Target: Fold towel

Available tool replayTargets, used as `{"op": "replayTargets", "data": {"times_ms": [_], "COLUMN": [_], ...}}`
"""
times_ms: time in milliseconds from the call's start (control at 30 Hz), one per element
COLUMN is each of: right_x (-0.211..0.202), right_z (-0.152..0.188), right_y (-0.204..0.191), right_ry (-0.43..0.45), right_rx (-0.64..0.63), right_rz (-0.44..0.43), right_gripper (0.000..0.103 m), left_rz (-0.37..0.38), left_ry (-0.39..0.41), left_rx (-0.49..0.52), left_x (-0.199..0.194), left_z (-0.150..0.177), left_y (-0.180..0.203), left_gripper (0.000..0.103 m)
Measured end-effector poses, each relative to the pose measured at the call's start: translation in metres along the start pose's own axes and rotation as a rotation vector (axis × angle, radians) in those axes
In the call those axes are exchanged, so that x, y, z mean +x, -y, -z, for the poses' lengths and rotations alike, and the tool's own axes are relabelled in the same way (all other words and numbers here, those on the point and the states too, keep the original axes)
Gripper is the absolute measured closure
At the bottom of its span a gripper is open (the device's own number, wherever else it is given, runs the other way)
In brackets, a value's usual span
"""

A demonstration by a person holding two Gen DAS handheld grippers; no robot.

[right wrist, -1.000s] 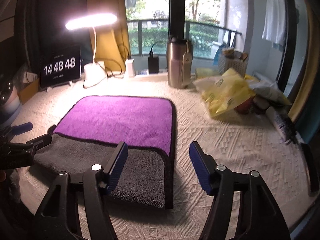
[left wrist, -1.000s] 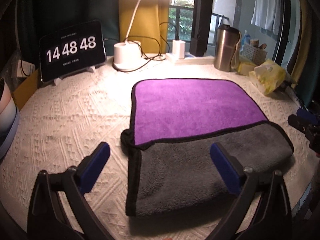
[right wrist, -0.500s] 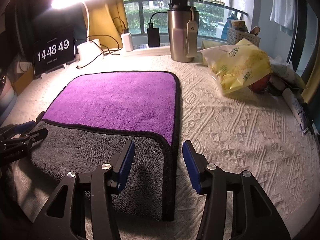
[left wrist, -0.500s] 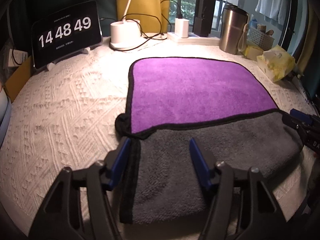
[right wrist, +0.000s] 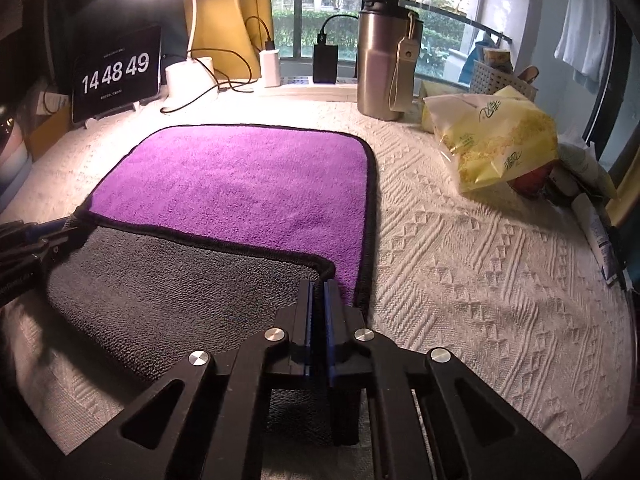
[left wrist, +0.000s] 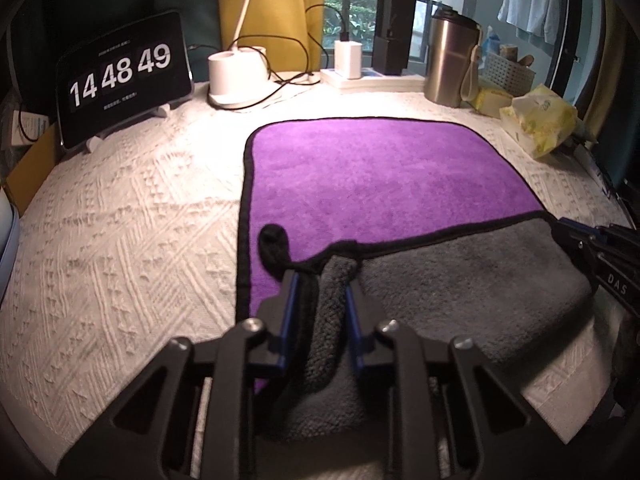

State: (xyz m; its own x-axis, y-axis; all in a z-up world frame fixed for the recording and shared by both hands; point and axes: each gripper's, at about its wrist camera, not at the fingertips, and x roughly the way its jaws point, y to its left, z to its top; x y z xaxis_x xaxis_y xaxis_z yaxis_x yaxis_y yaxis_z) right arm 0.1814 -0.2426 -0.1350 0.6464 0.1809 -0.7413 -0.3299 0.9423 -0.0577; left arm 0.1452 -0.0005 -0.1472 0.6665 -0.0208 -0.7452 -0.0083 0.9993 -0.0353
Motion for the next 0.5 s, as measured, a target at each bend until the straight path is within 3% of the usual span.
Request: {"op": "replayTargets", "data": {"times_ms": [233, 500], "right_x": [-0.019, -0.042], "right_z": [-0.002, -0.009], "right_y": [0.002, 0.005], "right_ry": [0.067, 0.142], "right_rx": [-0.009, 0.003], "right_rz": [0.008, 0.012], "right_gripper": [0.098, 0.098], "left_rz": [0.016, 0.022], "left_ry": [0.036, 0.090], "left_rx": [0.014, 0.001], "left_x": [-0.010, -0.027], "left_z": [-0.002, -0.012], "left_y": [0.005, 0.004], "left_gripper": [0.089, 0.089]}}
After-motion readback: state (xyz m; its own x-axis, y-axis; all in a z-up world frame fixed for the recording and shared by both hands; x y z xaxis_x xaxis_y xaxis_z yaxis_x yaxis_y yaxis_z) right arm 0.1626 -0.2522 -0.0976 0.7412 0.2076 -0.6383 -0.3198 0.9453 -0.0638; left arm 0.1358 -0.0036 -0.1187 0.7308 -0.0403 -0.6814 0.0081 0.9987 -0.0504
